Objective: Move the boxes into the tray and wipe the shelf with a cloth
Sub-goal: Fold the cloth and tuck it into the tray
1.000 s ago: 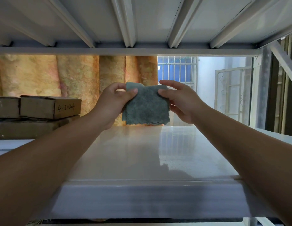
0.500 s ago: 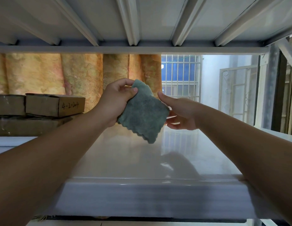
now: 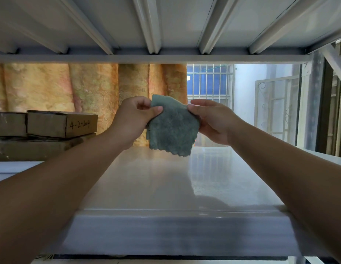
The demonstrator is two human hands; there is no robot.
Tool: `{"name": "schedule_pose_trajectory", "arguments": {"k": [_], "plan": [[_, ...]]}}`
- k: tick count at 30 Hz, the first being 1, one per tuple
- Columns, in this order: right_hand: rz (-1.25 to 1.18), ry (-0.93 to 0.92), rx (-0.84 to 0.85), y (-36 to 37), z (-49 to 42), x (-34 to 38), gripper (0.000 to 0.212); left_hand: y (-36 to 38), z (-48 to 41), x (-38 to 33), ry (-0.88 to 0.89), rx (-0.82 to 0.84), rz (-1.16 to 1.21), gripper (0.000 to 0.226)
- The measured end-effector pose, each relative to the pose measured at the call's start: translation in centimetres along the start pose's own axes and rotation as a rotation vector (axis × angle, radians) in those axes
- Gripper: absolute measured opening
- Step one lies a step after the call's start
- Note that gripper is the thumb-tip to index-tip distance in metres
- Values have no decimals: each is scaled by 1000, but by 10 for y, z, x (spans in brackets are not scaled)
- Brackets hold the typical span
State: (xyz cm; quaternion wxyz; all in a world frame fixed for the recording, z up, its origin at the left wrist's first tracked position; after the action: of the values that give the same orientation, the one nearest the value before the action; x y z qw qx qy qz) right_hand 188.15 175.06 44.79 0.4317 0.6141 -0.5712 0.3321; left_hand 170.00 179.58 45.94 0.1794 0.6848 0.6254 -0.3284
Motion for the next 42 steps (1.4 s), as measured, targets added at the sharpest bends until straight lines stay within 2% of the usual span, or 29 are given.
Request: {"name": "schedule_pose_trajectory", "arguments": {"k": [2, 4, 6, 9, 13, 16, 19, 22, 23, 24, 26, 28, 29, 31, 33, 36, 38, 40, 42], "plan": [[18, 2, 45, 4, 1, 0, 38, 1, -1, 1, -5, 26, 27, 15], [89, -24, -1, 3, 0, 1, 40, 5, 0, 1, 3, 71, 51, 13], [123, -66, -70, -1, -1, 4, 37, 6, 1, -2, 19, 88, 59, 16], [138, -59, -65, -1, -1, 5, 25, 5, 1, -5, 47, 64, 88, 24], [207, -26, -107, -5, -1, 1, 31, 3, 2, -7, 73, 27, 104, 29], [278, -19, -135, -7, 1, 0, 18, 3, 2, -4, 46, 1, 86, 26], [247, 19, -80, -2, 0, -5, 7, 6, 3, 2, -45, 13, 142, 19], [170, 43, -52, -1, -3, -8, 20, 23, 9, 11, -216, 233, 272, 72], [154, 39, -55, -1, -4, -8, 22, 29, 12, 14, -283, 300, 314, 82], [142, 29, -66, -2, -5, -8, 21, 33, 15, 17, -337, 337, 350, 81], [111, 6, -83, -5, -5, -6, 18, 34, 16, 20, -385, 338, 387, 49], [81, 42, -19, -4, -5, -7, 33, 29, 12, 23, -381, 284, 364, 18], [93, 96, 48, -1, -4, -10, 43, 26, 10, 24, -366, 263, 354, 14], [142, 230, 218, 9, 3, -19, 55, 19, 6, 22, -311, 232, 326, 18], [161, 280, 287, 12, 5, -24, 53, 16, 3, 18, -242, 222, 283, 21], [98, 171, 192, 5, -1, -13, 36, 14, 1, 13, -168, 240, 225, 24], [53, 99, 183, 3, -3, -6, 39, 12, -1, 9, -149, 257, 268, 27], [28, 62, 242, 7, -1, -2, 43, 8, -3, 4, -139, 266, 340, 30], [-4, 67, 382, 17, 5, -1, 45, 5, -4, 0, -115, 285, 388, 35]]}}
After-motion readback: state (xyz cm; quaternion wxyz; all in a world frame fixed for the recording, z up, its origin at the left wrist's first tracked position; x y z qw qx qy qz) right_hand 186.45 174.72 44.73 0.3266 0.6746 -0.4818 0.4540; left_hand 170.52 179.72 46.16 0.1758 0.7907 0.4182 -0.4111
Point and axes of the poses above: each hand's wrist, its own z-axis away from the middle knuckle, its own y-axis out of the palm, x = y × z, the point moved 7 cm from there along -z, towards the middle knuckle, and after that the axes turned 4 degrees about x, right-handed, at the moved point
